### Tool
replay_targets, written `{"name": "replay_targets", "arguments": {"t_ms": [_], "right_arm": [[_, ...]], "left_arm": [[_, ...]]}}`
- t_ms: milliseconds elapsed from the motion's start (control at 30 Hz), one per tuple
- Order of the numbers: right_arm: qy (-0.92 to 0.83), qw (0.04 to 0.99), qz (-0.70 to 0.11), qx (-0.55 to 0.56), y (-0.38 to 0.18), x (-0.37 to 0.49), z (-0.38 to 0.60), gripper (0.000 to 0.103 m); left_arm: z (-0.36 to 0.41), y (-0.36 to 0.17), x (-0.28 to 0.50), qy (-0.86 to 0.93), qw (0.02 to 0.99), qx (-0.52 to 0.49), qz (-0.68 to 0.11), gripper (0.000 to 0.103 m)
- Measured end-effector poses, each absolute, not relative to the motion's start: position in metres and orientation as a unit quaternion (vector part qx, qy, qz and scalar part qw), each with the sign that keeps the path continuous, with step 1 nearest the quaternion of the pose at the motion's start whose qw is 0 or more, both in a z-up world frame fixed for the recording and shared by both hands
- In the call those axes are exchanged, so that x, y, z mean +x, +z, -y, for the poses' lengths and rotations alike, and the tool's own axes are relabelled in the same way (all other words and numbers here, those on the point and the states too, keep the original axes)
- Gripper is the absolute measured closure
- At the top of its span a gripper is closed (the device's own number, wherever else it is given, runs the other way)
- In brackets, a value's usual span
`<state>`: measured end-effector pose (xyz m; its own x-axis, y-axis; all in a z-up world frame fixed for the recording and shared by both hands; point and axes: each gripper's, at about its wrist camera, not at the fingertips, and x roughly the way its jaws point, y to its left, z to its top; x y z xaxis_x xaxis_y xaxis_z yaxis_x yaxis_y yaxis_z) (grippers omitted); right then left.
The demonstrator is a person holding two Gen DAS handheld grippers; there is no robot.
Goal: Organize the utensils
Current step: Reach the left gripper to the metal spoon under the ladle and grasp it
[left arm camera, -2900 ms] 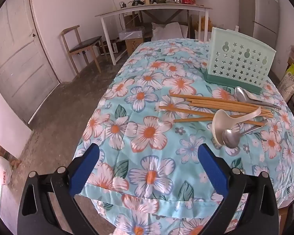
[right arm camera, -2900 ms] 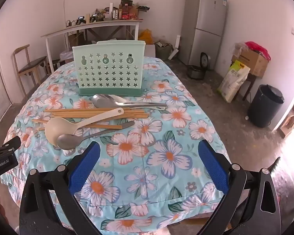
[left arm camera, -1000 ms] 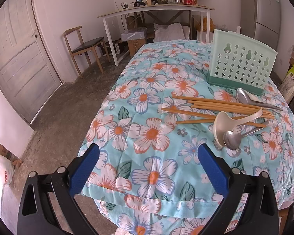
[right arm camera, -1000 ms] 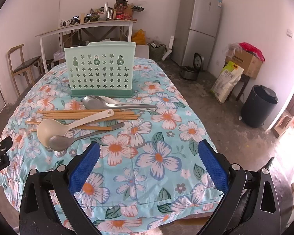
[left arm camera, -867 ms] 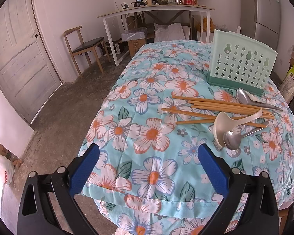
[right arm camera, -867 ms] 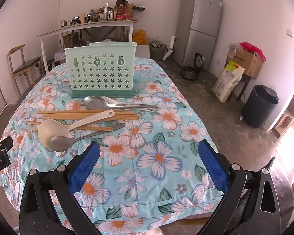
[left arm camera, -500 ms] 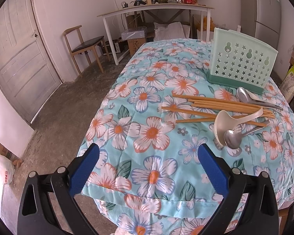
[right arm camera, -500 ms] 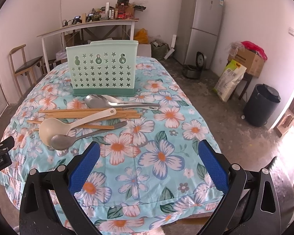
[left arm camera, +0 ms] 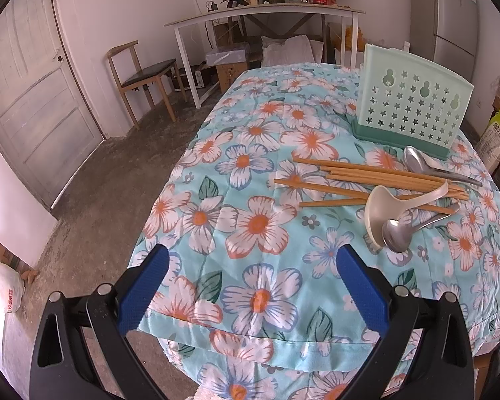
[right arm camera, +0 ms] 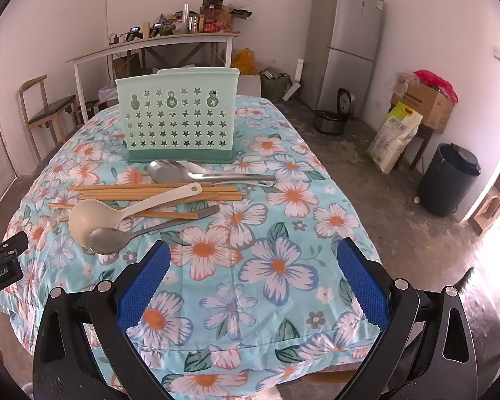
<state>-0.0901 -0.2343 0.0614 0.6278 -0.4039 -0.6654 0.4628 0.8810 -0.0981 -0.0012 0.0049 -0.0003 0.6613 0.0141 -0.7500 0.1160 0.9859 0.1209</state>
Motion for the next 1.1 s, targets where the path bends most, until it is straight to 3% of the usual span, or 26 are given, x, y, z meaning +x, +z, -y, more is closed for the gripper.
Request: {"name": "replay_targets", "arguments": {"t_ms": [433,767,1100], "right_arm": [[-0.205,0.904,-0.372,0.036,0.038,-0.083,0.239,0.008],[-0.174,0.895,-0.409,0.037,-0.009,-0.07,0.248,0.008],[-0.14,0.907,-0.393,0.05,-0.021,-0.07,0.256,0.008]], "left_arm": [[0.003,-0.021,0.019,-0.049,0.893,0.067,-0.442,0.005],[0.023,-0.067,0.038,-0.114,0.869,0.077,-0.476,0.004],[0.017,-0.073,0.029,-0.115,0.885,0.064,-0.447,0.004]]}}
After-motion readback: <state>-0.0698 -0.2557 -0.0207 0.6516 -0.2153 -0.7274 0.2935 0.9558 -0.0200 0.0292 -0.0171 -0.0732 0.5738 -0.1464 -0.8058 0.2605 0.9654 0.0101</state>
